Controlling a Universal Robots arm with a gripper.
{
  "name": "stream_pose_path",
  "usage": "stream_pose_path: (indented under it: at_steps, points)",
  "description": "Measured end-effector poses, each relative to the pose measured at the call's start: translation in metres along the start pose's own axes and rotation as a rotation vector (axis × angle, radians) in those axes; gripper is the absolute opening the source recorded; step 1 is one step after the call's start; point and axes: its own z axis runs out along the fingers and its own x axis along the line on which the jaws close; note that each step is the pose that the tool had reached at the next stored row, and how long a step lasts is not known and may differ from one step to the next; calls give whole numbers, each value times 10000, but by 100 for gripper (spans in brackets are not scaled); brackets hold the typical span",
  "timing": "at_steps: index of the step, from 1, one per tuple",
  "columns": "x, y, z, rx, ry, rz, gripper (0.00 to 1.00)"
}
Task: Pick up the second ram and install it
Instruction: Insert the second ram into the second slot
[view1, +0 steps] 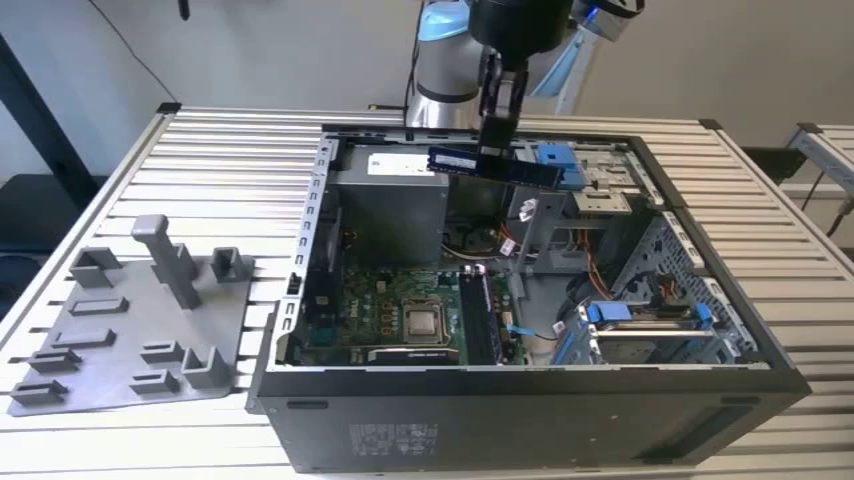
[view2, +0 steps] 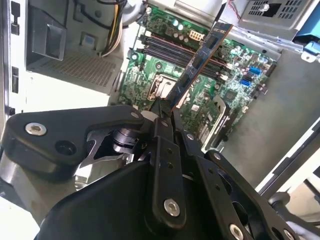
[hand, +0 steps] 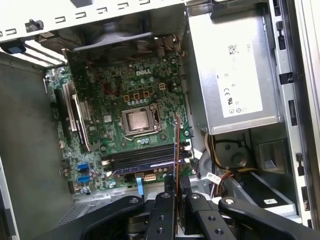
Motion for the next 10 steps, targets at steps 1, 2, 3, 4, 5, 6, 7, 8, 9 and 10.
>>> stream_pose_path:
  at_steps: [1,2,3,4,5,6,7,8,9,10]
  points:
    - [0,0,0,-3,-1,74,14]
    - [0,0,1,-5,-2,149,14]
    - [0,0,1,-8,-2,222,14]
    - [0,0,1,-10,-3,295,14]
    - [0,0,1,-13,-3,372,14]
    - [0,0,1,-16,-4,446,14]
    - [0,0,2,-19,-5,526,14]
    - [0,0,2,-21,-5,599,14]
    - [0,0,2,-24,-6,672,14]
    - [0,0,2,-26,-6,743,14]
